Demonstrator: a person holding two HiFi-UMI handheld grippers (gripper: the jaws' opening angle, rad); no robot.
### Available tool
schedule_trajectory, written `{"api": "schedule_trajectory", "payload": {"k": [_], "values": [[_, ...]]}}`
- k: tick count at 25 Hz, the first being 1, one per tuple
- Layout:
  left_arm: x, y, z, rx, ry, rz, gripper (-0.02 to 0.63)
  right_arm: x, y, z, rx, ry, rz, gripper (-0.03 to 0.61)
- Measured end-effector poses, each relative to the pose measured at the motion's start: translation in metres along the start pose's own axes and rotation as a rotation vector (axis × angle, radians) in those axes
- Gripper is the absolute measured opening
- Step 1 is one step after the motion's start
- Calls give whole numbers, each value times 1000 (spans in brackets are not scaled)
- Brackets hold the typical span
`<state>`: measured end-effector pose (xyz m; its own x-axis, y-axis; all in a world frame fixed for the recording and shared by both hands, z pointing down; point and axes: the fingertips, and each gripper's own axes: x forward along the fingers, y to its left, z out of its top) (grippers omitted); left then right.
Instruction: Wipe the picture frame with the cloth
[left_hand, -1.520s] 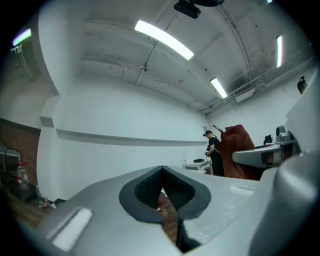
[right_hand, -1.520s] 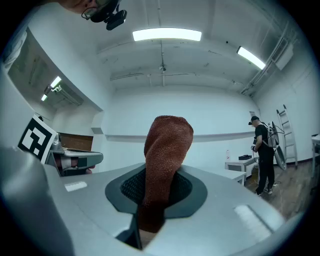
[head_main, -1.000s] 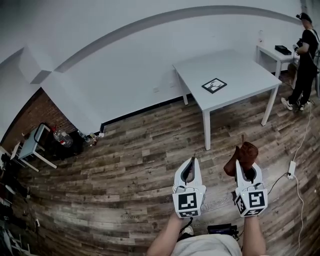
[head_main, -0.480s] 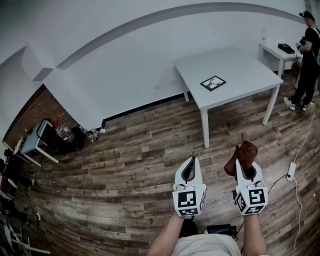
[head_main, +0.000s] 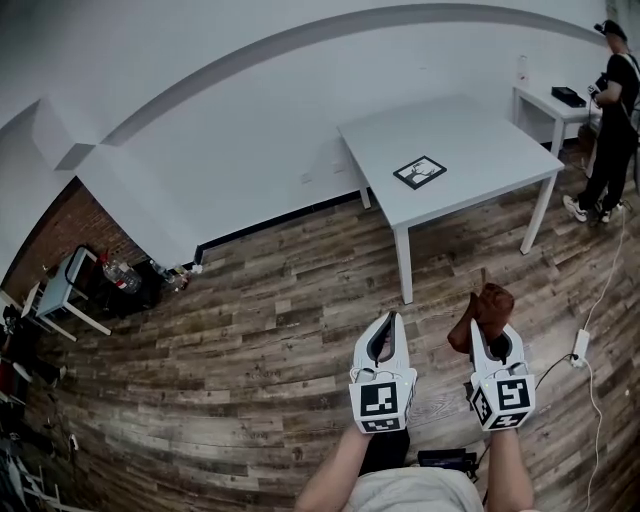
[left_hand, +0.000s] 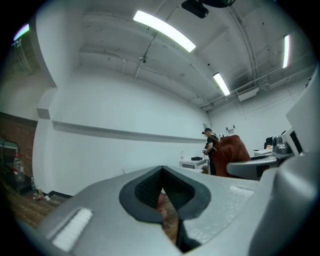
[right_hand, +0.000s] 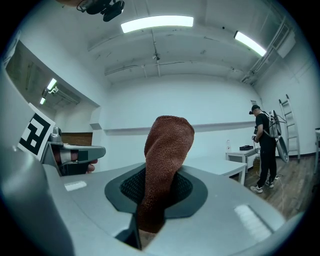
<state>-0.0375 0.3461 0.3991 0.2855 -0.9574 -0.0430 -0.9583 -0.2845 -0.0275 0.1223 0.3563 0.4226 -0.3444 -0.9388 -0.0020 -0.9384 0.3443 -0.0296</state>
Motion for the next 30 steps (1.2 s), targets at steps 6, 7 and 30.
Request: {"api": "schedule_trajectory", "payload": {"k": [6, 7, 30], "values": [[56, 20, 0, 14, -7, -37, 0, 49, -17, -4, -5, 16, -43, 101], [67, 23, 0, 15, -7, -43, 0, 60, -19, -3, -5, 18, -47, 101], [238, 136, -15, 13, -1, -80, 0, 262, -39, -9, -10, 47, -104, 101]]}}
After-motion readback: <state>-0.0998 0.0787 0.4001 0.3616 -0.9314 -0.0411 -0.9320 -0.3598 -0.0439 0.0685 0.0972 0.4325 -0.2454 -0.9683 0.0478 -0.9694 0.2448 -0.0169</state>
